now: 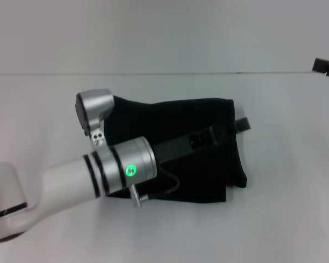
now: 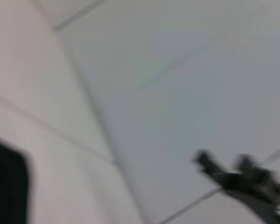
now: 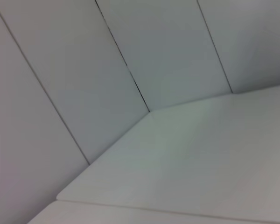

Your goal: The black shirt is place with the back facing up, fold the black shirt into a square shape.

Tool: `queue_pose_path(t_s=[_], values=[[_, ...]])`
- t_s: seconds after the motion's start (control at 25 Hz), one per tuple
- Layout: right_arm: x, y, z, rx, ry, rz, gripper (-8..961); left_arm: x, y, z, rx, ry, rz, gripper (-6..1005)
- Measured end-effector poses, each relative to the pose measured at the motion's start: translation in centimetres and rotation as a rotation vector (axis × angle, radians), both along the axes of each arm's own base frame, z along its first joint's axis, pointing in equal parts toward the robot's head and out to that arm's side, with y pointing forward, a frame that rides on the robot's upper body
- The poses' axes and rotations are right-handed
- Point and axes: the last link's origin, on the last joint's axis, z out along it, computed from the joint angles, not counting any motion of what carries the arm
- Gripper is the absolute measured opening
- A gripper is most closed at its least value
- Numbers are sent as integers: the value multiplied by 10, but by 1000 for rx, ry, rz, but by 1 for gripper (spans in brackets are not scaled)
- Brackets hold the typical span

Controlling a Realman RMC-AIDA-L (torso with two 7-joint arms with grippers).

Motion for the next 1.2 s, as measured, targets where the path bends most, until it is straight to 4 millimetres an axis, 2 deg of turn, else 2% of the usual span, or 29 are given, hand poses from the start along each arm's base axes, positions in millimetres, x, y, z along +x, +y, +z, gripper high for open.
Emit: queue_pose_path(t_s=[0.2, 0.32, 0.44, 0.56, 0.68, 0.84, 0.96, 1.2], values=[[-3, 10, -4, -94, -9, -98, 916, 4, -11, 33, 39, -100, -193, 417], [-7, 23, -10, -214, -48, -214, 917, -7, -13, 58, 71, -99, -250, 544], [-11, 37, -25, -340, -148, -303, 908, -21, -16, 77, 107, -47, -299, 660], [-15, 42, -48, -409, -243, -332, 899, -36, -21, 89, 126, 34, -349, 775], [-23, 42, -74, -456, -308, -325, 889, -50, -27, 98, 137, 113, -391, 806], [-31, 37, -96, -519, -338, -322, 877, -66, -34, 103, 131, 226, -446, 847], [-35, 34, -105, -551, -333, -331, 868, -72, -37, 106, 131, 289, -481, 878], [-38, 28, -117, -587, -312, -340, 849, -76, -36, 111, 140, 312, -492, 878]])
